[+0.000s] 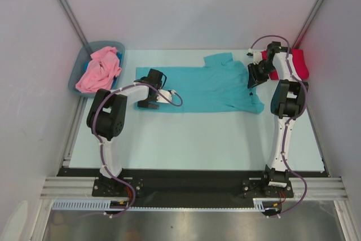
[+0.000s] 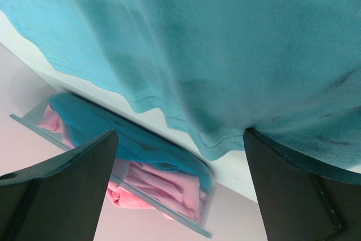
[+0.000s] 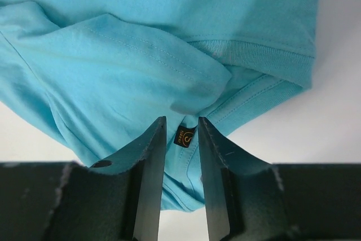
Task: Fold and stack the t-shirts
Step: Fold the tshirt
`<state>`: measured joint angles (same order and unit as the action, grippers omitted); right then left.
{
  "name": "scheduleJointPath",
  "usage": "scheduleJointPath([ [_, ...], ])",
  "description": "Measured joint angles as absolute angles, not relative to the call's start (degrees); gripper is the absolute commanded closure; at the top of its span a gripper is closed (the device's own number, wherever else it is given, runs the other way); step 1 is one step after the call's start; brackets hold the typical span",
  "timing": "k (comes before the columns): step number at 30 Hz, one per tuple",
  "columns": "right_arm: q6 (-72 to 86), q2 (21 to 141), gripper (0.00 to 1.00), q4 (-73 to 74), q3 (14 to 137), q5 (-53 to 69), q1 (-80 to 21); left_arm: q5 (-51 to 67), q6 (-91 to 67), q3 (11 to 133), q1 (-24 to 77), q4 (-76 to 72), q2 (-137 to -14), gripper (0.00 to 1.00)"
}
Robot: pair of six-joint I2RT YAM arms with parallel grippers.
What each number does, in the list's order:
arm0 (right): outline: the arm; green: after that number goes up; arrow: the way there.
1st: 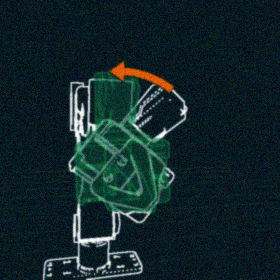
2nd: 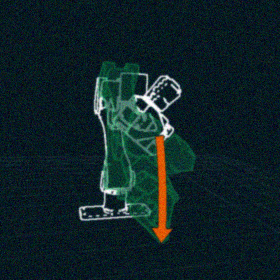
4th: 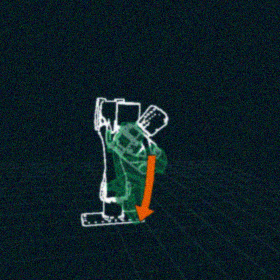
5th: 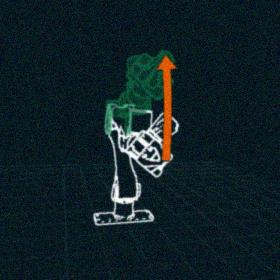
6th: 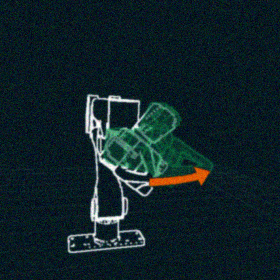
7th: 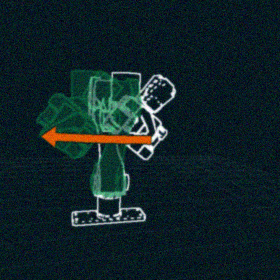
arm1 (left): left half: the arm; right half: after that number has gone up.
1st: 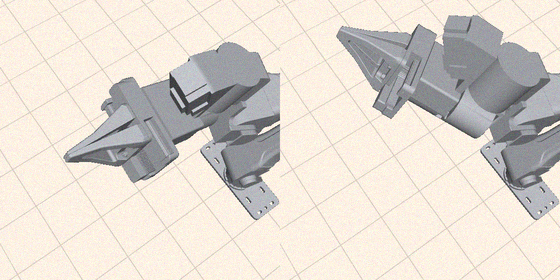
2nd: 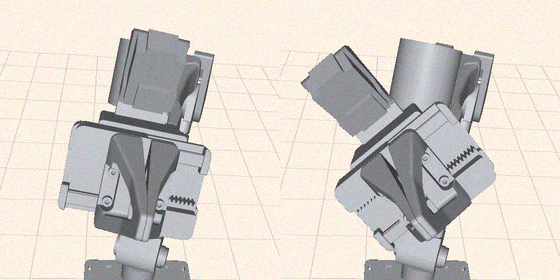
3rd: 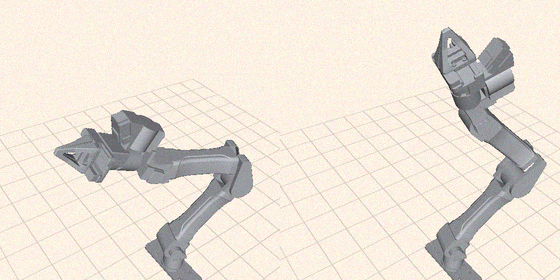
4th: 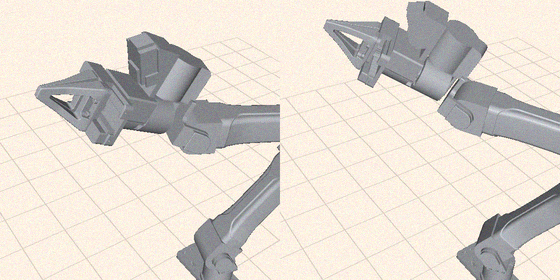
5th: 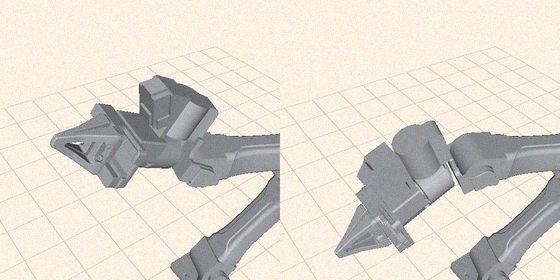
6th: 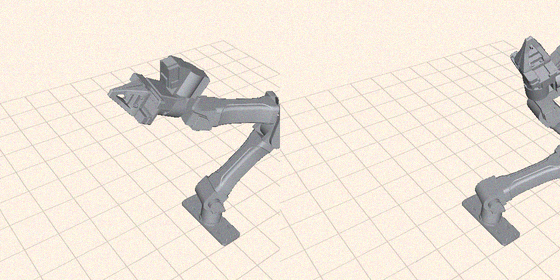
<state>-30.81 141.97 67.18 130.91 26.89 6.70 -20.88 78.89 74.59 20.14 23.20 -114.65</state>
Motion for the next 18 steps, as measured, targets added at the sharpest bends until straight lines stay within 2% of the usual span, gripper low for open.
scheduleJointPath([
  [8,-30.0,141.97,0.64,66.96,131.96,27.33,6.7,-22.15,77.58,75.2,20.14,27.73,-114.65,0.0],
  [15,-29.91,141.97,0.64,66.52,132.88,27.7,6.57,-22.65,75.33,77.41,19.9,38.72,-115.09,0.0],
  [18,-29.45,141.91,0.63,65.54,132.11,28.05,6.46,-22.9,73.19,82.04,18.96,45.76,-117.34,0.0],
])
